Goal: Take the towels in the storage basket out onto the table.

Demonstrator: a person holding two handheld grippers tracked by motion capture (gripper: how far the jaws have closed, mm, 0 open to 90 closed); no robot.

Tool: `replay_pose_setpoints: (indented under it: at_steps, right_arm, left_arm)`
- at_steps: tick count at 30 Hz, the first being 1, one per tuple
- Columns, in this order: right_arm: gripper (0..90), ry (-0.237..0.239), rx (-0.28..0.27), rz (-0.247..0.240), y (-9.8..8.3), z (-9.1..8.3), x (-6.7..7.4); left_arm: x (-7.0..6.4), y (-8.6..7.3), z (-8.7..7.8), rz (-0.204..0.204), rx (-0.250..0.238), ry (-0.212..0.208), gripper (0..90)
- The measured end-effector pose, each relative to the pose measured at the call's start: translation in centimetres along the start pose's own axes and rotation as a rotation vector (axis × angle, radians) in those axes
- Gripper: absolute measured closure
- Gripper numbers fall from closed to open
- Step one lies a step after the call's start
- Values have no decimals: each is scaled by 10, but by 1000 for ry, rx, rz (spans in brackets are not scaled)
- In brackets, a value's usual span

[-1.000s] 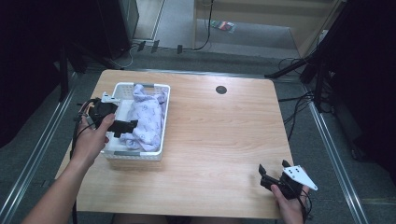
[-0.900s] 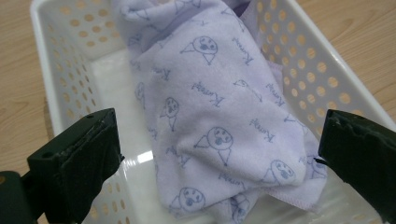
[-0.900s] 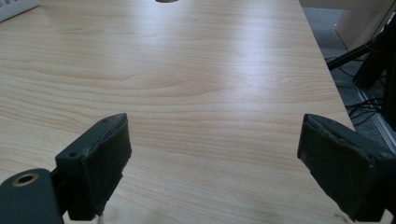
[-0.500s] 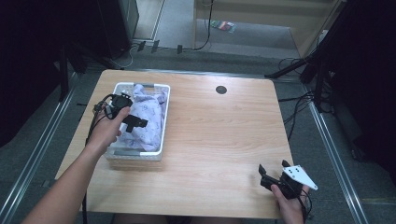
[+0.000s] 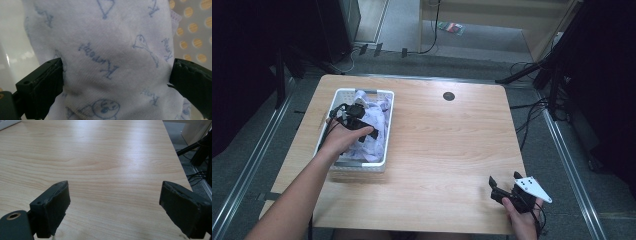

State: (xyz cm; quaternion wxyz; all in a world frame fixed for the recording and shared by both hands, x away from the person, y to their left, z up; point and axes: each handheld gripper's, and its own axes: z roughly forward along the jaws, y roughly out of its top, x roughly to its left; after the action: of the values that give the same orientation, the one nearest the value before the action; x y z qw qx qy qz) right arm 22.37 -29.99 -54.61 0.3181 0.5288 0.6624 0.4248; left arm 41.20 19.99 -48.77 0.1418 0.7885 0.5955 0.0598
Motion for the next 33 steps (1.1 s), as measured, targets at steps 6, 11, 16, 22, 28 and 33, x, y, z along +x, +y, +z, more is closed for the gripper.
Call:
replay_pose_setpoints:
  at_steps: [6, 11, 16, 22, 28, 33]
  right_arm:
    - [98, -3, 9, 1, 0, 0, 0]
    - [102, -7, 13, -3, 0, 1, 0]
    - [108, -14, 15, -4, 0, 1, 1]
    - [109, -15, 17, -3, 0, 1, 1]
    - [111, -17, 18, -2, 0, 1, 1]
    - [111, -19, 22, 0, 1, 1, 1]
  left_arm:
    - [-9, 0, 14, 30, 60, 92, 0]
    - [-11, -2, 22, 44, 69, 119, 0]
    - [-3, -3, 22, 31, 71, 98, 72]
    - [-2, -5, 11, 99, 51, 118, 450]
    - [-1, -6, 4, 124, 33, 111, 614]
    - [11, -7, -11, 92, 15, 76, 624]
